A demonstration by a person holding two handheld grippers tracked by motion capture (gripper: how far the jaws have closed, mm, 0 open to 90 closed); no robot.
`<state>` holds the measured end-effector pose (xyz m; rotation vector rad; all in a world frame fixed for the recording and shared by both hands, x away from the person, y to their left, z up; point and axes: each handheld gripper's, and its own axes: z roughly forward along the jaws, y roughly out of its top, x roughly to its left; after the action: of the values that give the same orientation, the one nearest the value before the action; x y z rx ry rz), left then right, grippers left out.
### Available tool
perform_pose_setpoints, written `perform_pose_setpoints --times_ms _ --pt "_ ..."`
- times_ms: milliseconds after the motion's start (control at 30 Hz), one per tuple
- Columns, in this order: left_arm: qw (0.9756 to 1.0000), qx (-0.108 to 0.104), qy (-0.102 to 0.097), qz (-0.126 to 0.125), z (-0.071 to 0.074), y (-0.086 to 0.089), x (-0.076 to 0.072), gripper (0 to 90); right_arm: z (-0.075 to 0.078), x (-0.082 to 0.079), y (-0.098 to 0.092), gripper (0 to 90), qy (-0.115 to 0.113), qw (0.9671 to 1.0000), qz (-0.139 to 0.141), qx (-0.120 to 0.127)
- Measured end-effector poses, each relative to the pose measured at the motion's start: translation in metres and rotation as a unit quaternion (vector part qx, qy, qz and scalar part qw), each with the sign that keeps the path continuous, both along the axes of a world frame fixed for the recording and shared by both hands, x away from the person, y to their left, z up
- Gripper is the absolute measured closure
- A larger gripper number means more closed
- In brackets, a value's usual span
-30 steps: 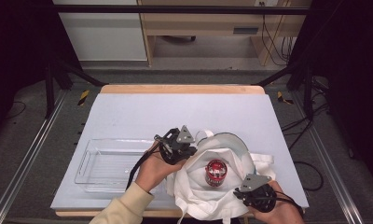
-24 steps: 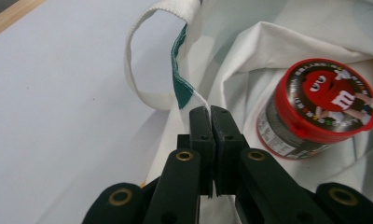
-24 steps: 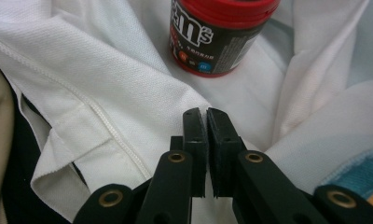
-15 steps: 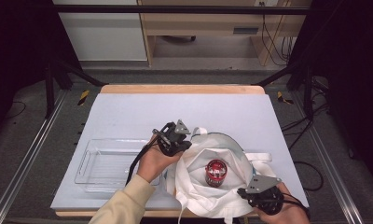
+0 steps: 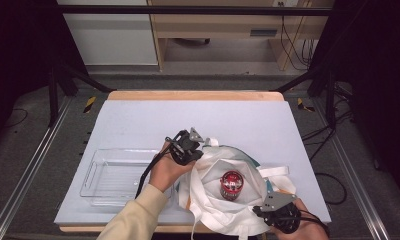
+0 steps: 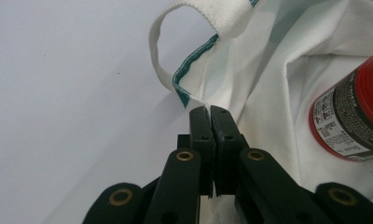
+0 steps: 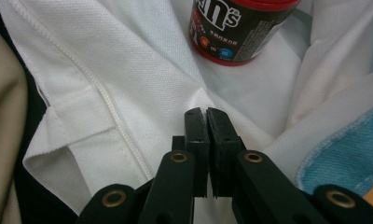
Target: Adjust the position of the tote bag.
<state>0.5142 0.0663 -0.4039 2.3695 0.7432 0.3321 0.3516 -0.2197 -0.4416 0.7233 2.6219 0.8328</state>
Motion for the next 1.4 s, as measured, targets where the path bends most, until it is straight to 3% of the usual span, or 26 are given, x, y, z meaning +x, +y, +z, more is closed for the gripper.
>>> perform_pose_setpoints --times_ms 167,400,567,667,800,1100,1233,1400 --pt "0.9999 0.012 0.003 -0.008 -0.001 -0.002 -0.001 88.9 -0.002 0.001 0.001 87.6 0.001 1.0000 -0.002 0.000" --pt "0.9999 -0.002 0.000 -0.010 0.000 0.000 -0.006 88.6 0.002 0.002 -0.001 82.7 -0.003 0.9998 -0.013 0.016" --pt "0.9996 -0.014 -0.023 -0.007 0.007 0.002 -0.014 80.9 0.009 0.000 0.000 65.2 -0.010 0.9995 -0.014 0.027" --pt "0.9989 -0.023 -0.039 -0.007 0.013 0.005 -0.023 72.5 0.016 -0.001 0.000 55.5 -0.019 0.9991 -0.015 0.034" --pt "0.9976 -0.037 -0.058 -0.008 0.023 0.009 -0.034 66.0 0.028 -0.002 0.000 49.2 -0.032 0.9984 -0.018 0.042" --pt "0.9930 -0.069 -0.092 -0.030 0.046 0.018 -0.066 60.0 0.058 0.005 -0.001 38.4 -0.064 0.9960 -0.036 0.051" --pt "0.9915 -0.071 -0.095 -0.053 0.050 0.020 -0.084 59.4 0.069 0.015 -0.003 38.6 -0.077 0.9935 -0.058 0.060" --pt "0.9901 -0.071 -0.088 -0.083 0.044 0.015 -0.099 57.7 0.076 0.032 -0.003 38.8 -0.090 0.9900 -0.087 0.065"
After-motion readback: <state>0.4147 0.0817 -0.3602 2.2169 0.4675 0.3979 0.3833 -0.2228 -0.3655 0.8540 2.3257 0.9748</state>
